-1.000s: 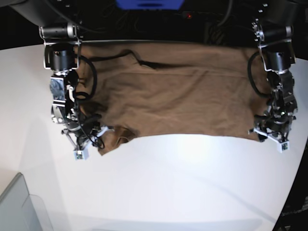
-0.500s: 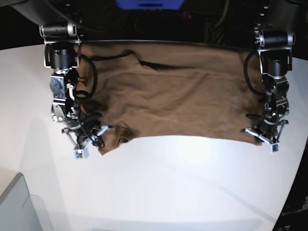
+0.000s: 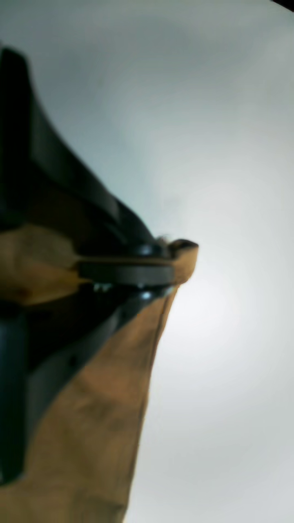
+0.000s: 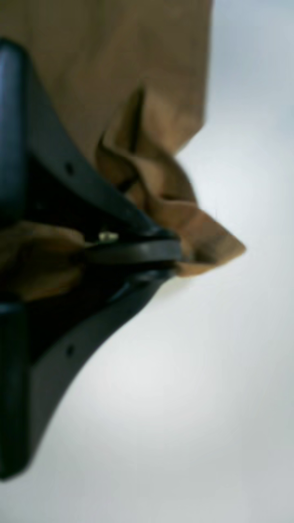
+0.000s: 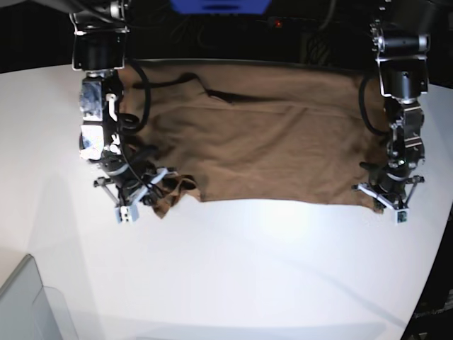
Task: Layout the t-shirt on the table in an organized manner, then fold the t-shirt properly
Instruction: 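Grasp the hem end with both grippers and fold it toward the collar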
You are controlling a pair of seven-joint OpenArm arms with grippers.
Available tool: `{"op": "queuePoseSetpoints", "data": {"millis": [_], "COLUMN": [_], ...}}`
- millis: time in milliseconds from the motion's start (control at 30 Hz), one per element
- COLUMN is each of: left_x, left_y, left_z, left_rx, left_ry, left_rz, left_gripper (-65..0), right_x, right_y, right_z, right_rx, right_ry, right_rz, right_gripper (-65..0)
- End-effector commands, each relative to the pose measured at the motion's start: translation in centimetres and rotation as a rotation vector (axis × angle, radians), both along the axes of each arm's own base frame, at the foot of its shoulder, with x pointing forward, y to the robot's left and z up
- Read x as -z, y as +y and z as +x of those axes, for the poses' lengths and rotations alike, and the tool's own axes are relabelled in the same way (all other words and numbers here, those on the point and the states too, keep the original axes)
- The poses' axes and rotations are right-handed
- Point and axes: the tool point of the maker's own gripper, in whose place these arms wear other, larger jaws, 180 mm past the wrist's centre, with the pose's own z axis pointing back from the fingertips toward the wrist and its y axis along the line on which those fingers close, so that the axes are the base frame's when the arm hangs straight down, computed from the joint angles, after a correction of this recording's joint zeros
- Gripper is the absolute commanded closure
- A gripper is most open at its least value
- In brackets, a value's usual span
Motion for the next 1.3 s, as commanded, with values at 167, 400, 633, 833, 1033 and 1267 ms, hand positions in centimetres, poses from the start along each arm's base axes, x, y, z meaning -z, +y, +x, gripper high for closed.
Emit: {"op": "queuePoseSetpoints", "data": {"millis": [167,400,633,833,1033,1267], "left_x": [-6.3,-9.2,-9.9,-9.8,-9.9,-7.4], "left_y": [0.6,1.6,1.2,1.4,1.2,1.2], "left_z": [0.5,-2.4,-5.0,-7.8,-10.2,-12.6], "left_rx": [0.015,-0.051,-0.056,-0.099,-0.099,-0.099], "left_ry": [-0.187,-0.288,-0.308,-0.316,-0.304,-0.226], "left_rz": [0.052,0.048,0.063,0.057,0.074,0.074], "left_gripper": [0.0,0.0,0.0,0.0,0.0,0.0], "right_x": [-6.4,-9.1,-9.6,-7.5,-6.7,-5.4], "right_y": [0.3,0.5,-1.1,-2.7,-3.3,-3.3], "right_z": [0.1,-3.5,-6.8,-9.2,-11.6,-13.4], "right_rx": [-0.01,-0.023,0.012,0.056,0.07,0.07], "right_ry": [-0.194,-0.267,-0.265,-0.204,-0.222,-0.188], "right_rz": [-0.001,-0.022,-0.047,-0.059,-0.053,-0.05], "right_gripper": [0.0,0.0,0.0,0.0,0.0,0.0]}}
